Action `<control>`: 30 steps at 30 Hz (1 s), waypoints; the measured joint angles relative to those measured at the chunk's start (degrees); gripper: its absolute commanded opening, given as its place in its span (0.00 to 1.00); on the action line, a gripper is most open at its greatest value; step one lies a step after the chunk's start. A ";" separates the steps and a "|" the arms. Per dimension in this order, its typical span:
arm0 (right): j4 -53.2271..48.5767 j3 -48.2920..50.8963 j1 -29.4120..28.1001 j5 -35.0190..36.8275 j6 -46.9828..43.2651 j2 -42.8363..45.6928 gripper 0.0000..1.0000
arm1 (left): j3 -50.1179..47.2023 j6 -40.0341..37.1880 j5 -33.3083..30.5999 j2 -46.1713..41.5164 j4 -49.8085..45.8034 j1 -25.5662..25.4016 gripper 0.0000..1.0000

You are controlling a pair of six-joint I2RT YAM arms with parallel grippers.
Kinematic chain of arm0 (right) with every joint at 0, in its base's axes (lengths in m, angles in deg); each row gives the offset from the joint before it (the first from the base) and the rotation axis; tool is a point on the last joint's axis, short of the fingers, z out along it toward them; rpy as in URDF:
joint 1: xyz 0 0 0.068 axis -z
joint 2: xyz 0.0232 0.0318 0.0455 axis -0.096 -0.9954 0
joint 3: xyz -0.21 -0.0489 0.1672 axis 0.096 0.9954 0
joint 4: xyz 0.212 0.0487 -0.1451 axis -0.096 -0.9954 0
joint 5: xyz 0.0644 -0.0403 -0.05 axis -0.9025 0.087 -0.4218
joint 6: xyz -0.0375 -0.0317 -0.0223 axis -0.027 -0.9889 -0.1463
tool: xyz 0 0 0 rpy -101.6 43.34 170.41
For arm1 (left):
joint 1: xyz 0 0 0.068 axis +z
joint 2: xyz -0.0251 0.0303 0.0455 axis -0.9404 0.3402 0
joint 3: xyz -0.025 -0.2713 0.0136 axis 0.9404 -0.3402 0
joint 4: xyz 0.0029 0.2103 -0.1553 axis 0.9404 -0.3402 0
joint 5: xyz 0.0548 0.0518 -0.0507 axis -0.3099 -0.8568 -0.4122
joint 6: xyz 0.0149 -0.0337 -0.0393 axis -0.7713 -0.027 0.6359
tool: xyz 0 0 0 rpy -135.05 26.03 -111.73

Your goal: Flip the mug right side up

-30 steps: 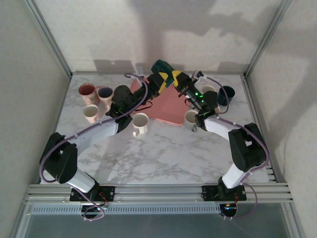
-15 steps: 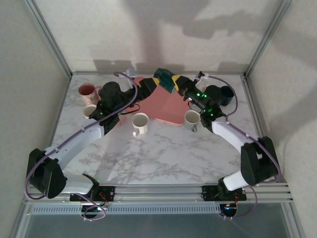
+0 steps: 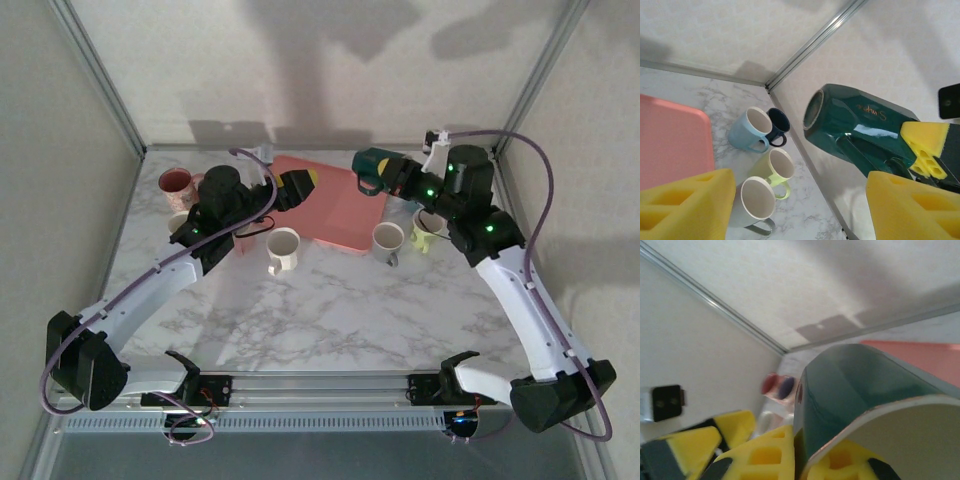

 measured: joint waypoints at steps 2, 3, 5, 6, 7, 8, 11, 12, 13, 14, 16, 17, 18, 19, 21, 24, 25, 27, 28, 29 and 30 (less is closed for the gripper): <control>-6.99 -3.06 0.02 3.85 -4.55 0.00 0.00 | 0.68 -0.72 0.15 0.15 -0.96 0.00 0.68; -10.54 -4.50 0.02 5.88 -6.67 -0.04 0.00 | 1.03 -0.98 0.20 0.26 -1.22 0.00 0.68; -16.92 -7.08 0.02 10.10 -10.08 -0.39 0.00 | 1.70 -1.42 0.35 0.46 -1.64 0.00 0.68; -19.58 -8.26 0.09 11.82 -11.52 -0.70 0.00 | 1.92 -1.75 0.35 0.50 -1.90 0.00 0.68; -21.99 -9.29 0.17 13.62 -12.83 -1.09 0.00 | 2.19 -2.05 0.35 0.57 -2.38 0.00 0.68; -24.44 -10.29 0.35 15.56 -14.08 -1.64 0.00 | 2.54 -2.38 0.33 0.70 -2.97 0.00 0.68; -30.10 -12.57 1.62 20.50 -16.17 -3.72 0.00 | 3.61 -3.39 0.31 1.36 -5.20 0.00 0.68; -31.76 -13.11 2.47 21.77 -16.61 -4.55 0.00 | 4.00 -3.98 0.31 1.68 -5.99 -0.02 0.68; -33.11 -13.57 3.50 22.58 -16.83 -5.35 0.00 | 4.42 -4.63 0.35 2.03 -6.86 -0.02 0.68; -34.64 -14.10 4.81 23.34 -16.85 -6.34 0.00 | 4.81 -5.49 0.35 2.45 -7.76 -0.02 0.67; -37.05 -14.91 7.67 24.20 -16.81 -8.37 0.00 | 5.49 -7.28 0.42 3.19 -9.40 -0.04 0.66; -38.07 -15.21 9.20 24.26 -16.79 -9.31 0.00 | 5.70 -8.31 0.61 3.45 -10.19 -0.04 0.65; -39.19 -15.61 11.06 24.20 -16.79 -10.40 0.00 | 5.99 -9.42 1.03 3.76 -11.28 -0.04 0.64; -39.93 -15.91 12.33 24.11 -16.76 -11.26 0.00 | 6.25 -10.29 1.31 4.02 -12.00 -0.11 0.64; -41.55 -16.74 15.30 23.61 -16.76 -13.20 0.00 | 7.30 -12.55 1.70 4.76 -14.29 -0.33 0.62; -43.30 -17.92 19.32 22.69 -16.76 -16.09 0.00 | 9.40 -15.69 2.36 6.27 -17.92 -0.57 0.59; -43.54 -18.03 20.55 22.16 -16.76 -17.07 0.00 | 10.21 -16.63 2.60 6.93 -19.10 -0.66 0.59; -44.09 -18.23 22.45 21.68 -16.76 -18.84 0.00 | 11.37 -18.03 2.95 8.17 -20.74 -0.83 0.58; -44.17 -18.23 23.39 21.62 -16.76 -19.82 0.00 | 11.78 -18.75 2.99 8.79 -21.62 -0.96 0.58; -44.13 -18.23 24.35 21.40 -16.79 -20.85 0.00 | 11.93 -19.34 3.10 9.35 -22.27 -1.11 0.58; -44.09 -18.23 25.09 20.98 -16.79 -21.64 0.00 | 11.98 -19.80 3.21 9.73 -22.91 -1.20 0.58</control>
